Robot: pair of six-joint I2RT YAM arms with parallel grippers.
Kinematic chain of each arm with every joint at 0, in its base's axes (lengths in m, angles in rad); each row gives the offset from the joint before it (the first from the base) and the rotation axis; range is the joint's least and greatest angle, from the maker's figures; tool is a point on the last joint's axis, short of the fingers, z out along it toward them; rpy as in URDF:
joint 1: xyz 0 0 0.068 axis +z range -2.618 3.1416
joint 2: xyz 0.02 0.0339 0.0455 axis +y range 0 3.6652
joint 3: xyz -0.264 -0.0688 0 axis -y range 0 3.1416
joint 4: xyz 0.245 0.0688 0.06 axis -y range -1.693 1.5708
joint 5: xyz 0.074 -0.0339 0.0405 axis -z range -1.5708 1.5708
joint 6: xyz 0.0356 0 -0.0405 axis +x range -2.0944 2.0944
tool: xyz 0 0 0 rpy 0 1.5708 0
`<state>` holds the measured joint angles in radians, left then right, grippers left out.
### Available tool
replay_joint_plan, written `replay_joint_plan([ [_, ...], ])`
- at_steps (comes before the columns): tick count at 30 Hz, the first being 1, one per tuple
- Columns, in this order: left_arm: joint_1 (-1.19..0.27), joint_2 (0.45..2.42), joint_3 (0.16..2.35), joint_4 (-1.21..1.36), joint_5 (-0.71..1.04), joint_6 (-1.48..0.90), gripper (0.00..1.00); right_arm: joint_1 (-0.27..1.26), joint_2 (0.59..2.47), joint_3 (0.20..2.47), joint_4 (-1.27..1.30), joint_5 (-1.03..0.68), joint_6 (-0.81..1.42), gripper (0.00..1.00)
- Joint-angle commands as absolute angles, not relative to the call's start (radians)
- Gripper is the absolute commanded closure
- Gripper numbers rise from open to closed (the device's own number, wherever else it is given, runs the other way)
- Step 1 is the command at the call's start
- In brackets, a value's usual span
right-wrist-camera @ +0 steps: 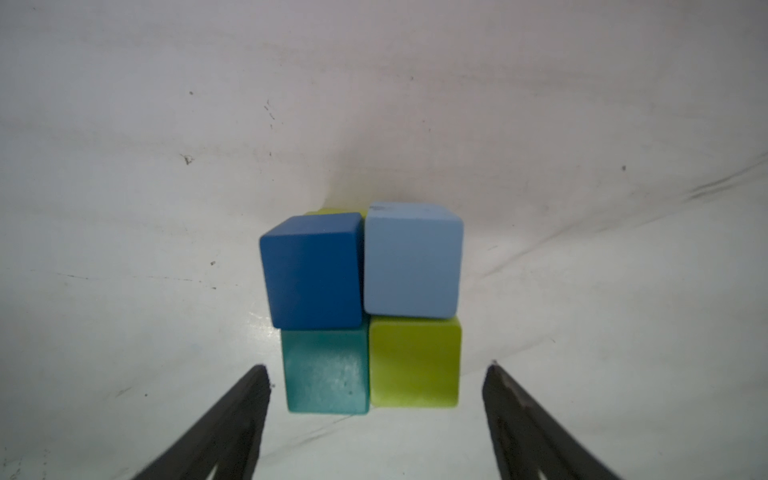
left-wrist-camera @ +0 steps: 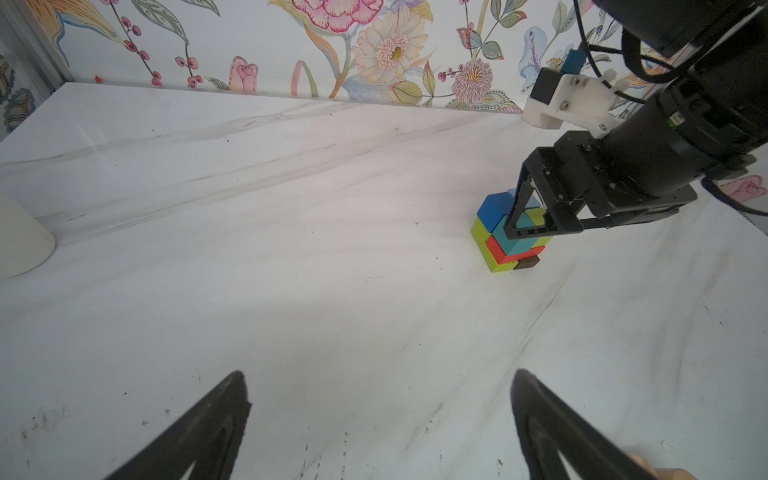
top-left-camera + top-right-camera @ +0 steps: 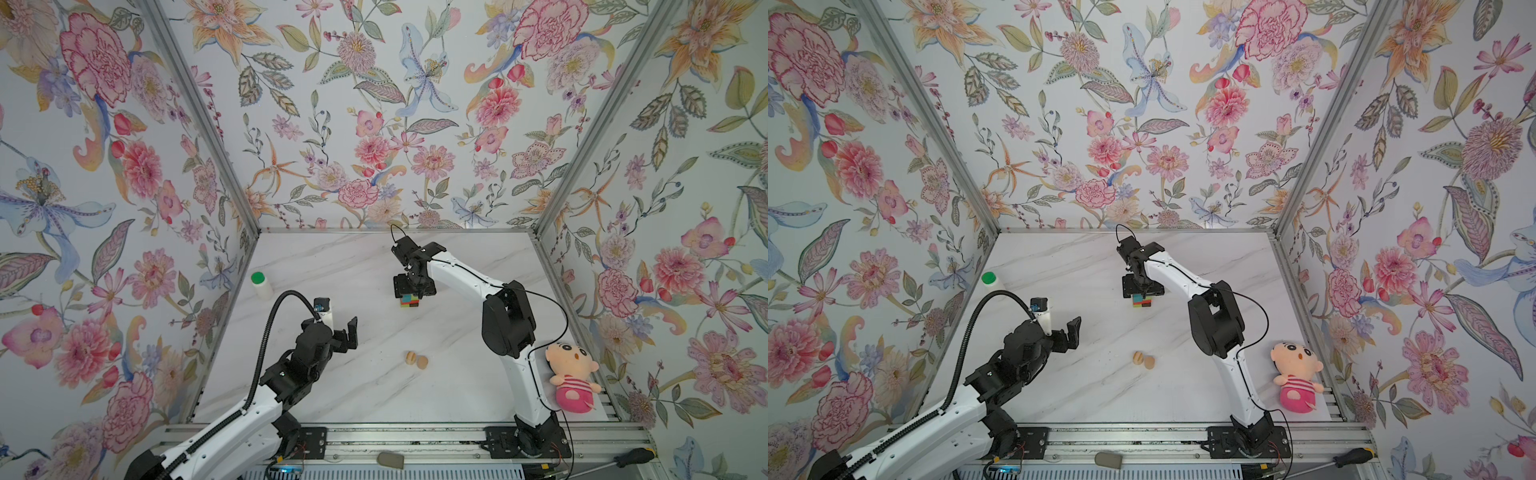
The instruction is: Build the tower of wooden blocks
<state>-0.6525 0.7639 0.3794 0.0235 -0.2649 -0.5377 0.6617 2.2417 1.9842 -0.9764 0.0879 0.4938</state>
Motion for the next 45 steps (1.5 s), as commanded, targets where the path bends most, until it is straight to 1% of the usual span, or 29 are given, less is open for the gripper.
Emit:
replay_joint_plan([
  [1, -0.640, 0.746, 0.372, -0.003, -0.265, -0.533, 0.01, 0.654, 2.230, 2.041, -1.002, 0.104, 0.482, 0.15],
  [13, -0.629, 0.770, 0.374, 0.003, -0.273, -0.527, 0.00, 0.654, 2.361, 2.230, -1.075, 0.102, 0.469, 0.14],
  [16, -0.620, 0.777, 0.375, 0.007, -0.267, -0.526, 0.01, 0.624, 2.382, 2.259, -1.090, 0.120, 0.465, 0.14],
  [32, -0.581, 0.807, 0.371, 0.029, -0.225, -0.520, 0.01, 0.618, 2.425, 2.287, -1.100, 0.088, 0.457, 0.16],
  [38, -0.578, 0.806, 0.370, 0.031, -0.223, -0.520, 0.01, 0.619, 2.433, 2.292, -1.100, 0.068, 0.459, 0.19],
  [45, -0.572, 0.807, 0.367, 0.033, -0.218, -0.520, 0.01, 0.620, 2.442, 2.294, -1.100, 0.055, 0.460, 0.30],
])
